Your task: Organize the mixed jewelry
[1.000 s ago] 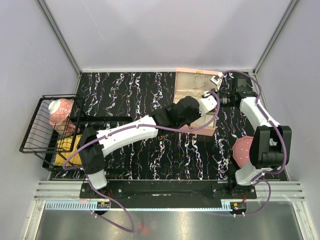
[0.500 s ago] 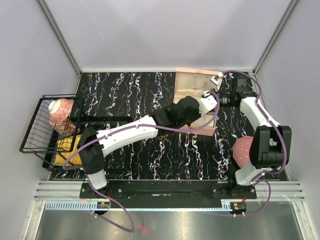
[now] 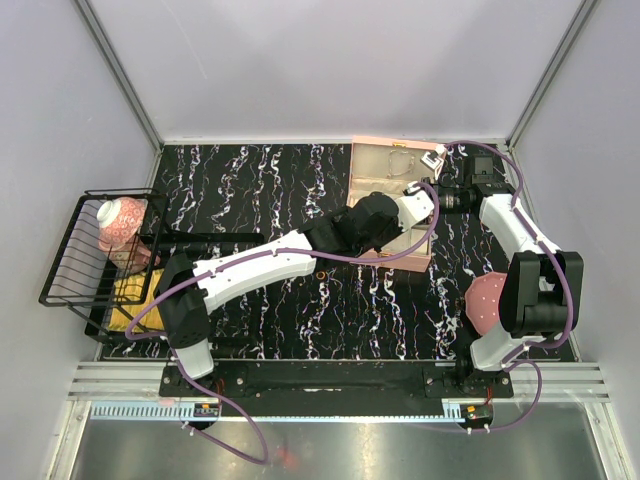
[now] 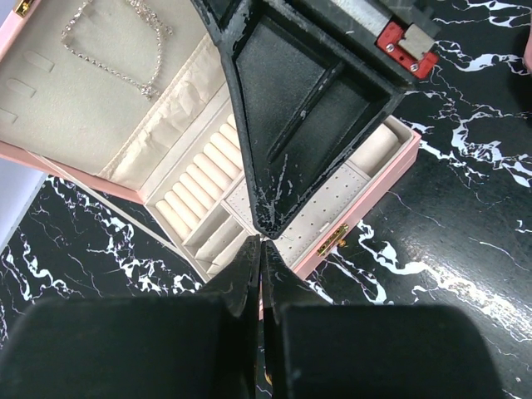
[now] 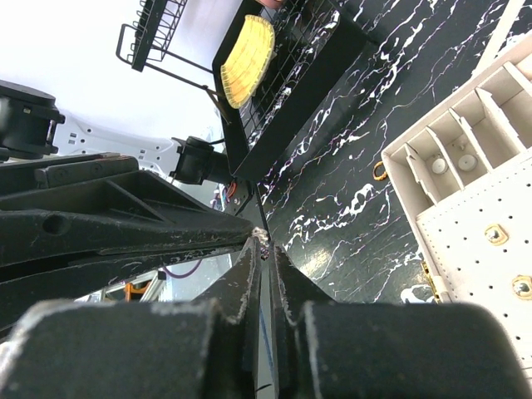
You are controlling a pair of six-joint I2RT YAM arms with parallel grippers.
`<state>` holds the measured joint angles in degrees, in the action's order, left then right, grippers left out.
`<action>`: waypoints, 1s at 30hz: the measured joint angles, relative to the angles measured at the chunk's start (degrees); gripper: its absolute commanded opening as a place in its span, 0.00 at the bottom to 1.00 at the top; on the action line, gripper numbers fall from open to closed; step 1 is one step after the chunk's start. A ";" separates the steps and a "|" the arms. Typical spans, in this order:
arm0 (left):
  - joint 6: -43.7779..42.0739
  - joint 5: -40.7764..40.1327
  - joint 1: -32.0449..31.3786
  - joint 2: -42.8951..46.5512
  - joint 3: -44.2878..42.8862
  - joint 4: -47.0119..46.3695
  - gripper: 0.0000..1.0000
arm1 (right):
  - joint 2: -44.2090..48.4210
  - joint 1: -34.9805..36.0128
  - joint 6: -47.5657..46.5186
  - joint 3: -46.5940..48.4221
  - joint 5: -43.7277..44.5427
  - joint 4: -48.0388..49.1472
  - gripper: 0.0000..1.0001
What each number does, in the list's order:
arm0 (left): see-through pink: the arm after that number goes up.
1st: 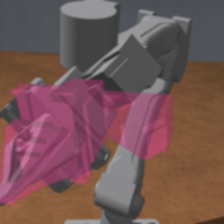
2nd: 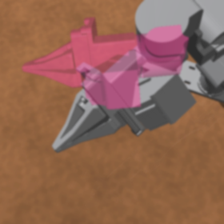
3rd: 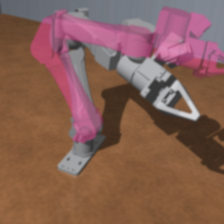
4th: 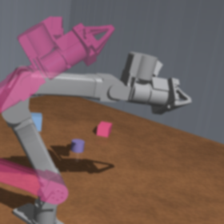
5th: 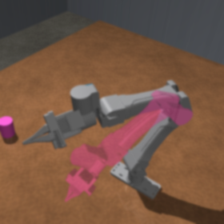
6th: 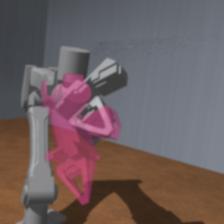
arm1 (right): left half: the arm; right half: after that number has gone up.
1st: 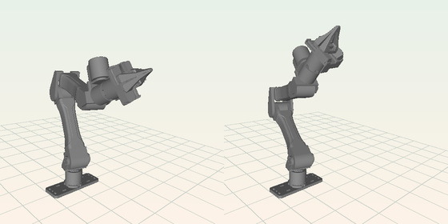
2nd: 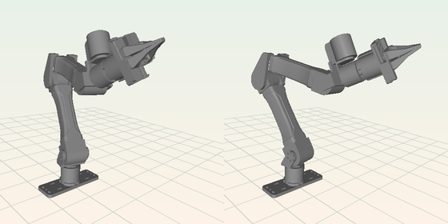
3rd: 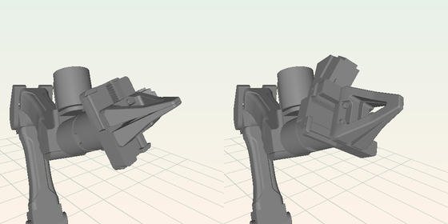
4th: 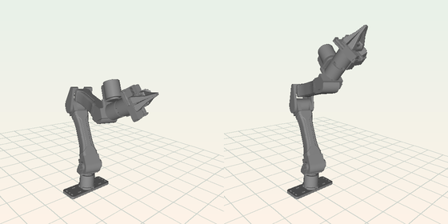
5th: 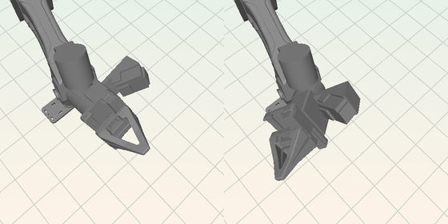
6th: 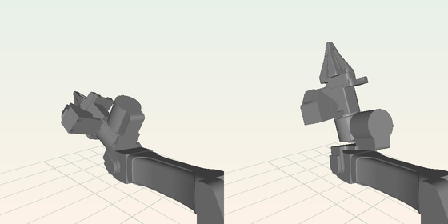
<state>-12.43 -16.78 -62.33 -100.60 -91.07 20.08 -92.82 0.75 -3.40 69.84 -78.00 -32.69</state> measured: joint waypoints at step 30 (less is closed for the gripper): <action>0.46 -0.52 4.83 4.92 0.04 1.44 0.45 | 10.23 0.68 -5.92 0.00 20.72 -0.85 0.02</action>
<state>-11.97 -17.30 -57.49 -95.68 -91.02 21.52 -82.59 1.43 -9.32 69.84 -57.28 -33.54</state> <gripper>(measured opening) 0.439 0.075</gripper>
